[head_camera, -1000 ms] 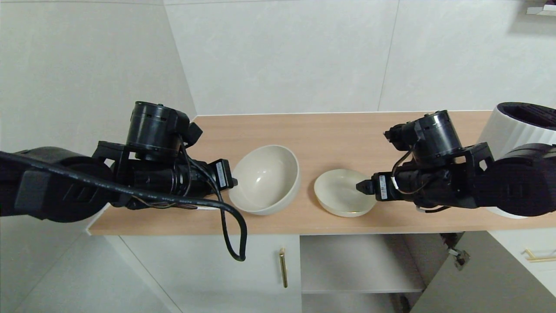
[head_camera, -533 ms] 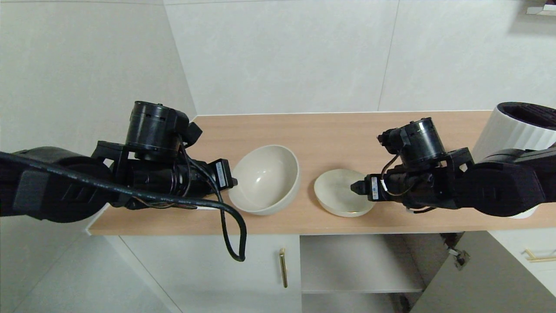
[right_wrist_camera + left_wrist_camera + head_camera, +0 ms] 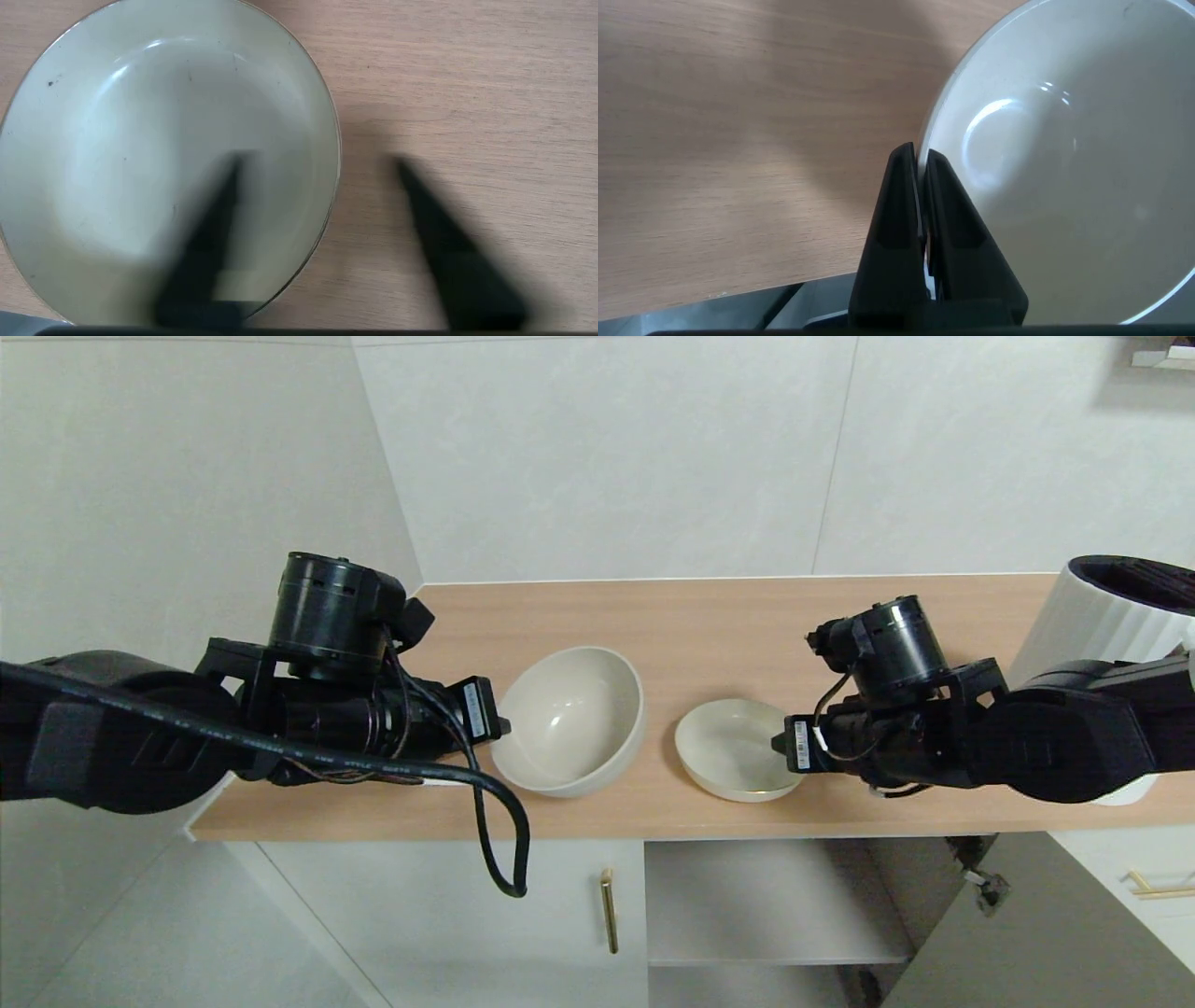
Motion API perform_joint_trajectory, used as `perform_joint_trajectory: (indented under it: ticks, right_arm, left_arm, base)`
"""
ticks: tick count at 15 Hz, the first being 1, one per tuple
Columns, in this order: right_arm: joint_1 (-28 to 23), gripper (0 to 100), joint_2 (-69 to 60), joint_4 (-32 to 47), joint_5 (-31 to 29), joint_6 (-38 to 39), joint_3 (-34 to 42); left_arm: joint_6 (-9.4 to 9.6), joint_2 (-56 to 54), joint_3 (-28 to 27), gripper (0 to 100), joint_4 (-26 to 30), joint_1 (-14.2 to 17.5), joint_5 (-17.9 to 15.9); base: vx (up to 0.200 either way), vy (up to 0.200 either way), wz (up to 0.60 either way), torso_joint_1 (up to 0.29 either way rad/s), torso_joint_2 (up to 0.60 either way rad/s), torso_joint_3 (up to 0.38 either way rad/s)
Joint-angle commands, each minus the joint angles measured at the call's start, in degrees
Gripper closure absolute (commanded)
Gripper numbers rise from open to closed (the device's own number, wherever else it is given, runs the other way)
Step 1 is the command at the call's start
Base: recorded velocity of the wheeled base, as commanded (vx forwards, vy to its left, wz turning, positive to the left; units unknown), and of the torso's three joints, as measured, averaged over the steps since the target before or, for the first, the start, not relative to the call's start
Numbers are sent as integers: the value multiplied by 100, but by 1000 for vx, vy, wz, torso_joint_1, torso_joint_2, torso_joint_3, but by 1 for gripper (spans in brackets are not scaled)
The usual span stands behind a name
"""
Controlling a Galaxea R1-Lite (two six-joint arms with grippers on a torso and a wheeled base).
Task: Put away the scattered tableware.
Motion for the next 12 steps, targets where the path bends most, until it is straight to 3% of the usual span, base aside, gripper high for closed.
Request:
perform_joint_trajectory:
  ticks: [1, 12]
  right_arm:
    - [1, 100, 1, -2, 1, 1, 2]
    - [1, 100, -508, 113, 45, 27, 73]
  left_arm:
    - [-1, -14, 0, 100, -4, 0, 1]
    - [-10, -216, 35, 100, 4, 0, 1]
  base:
    - [0, 0, 0, 0, 0, 0]
    - [0, 0, 0, 0, 0, 0]
